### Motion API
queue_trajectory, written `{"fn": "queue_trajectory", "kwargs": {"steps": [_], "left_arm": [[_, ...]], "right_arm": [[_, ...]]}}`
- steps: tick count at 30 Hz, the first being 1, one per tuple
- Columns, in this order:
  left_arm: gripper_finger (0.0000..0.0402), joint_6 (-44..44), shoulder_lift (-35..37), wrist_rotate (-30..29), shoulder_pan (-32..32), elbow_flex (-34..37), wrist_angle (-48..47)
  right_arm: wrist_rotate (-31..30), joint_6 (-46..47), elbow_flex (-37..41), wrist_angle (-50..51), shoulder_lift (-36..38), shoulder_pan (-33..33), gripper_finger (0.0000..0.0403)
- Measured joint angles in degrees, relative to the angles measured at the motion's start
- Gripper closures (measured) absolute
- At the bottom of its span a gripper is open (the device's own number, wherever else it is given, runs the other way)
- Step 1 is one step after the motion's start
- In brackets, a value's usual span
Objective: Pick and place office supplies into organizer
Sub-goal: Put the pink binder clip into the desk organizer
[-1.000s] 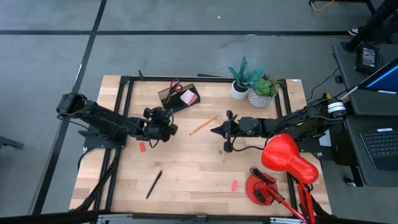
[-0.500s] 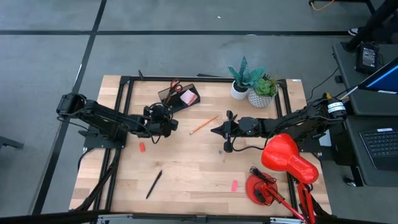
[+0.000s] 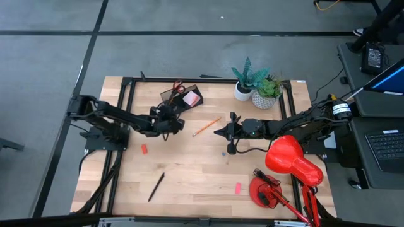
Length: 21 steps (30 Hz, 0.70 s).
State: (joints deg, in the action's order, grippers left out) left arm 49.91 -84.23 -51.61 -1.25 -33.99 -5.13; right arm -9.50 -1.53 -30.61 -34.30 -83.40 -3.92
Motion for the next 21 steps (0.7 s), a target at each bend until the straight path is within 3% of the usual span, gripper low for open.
{"fn": "queue_trajectory", "kwargs": {"steps": [8,21], "left_arm": [[0.0352,1.9,-3.4,2.8,-3.7,0.0,0.7],[0.0352,3.9,-5.7,2.0,-4.9,0.1,1.1]], "right_arm": [[0.0,0.0,0.0,0.3,0.0,0.0,0.0402],[0.0,0.9,0.0,1.5,0.0,0.0,0.0402]]}}
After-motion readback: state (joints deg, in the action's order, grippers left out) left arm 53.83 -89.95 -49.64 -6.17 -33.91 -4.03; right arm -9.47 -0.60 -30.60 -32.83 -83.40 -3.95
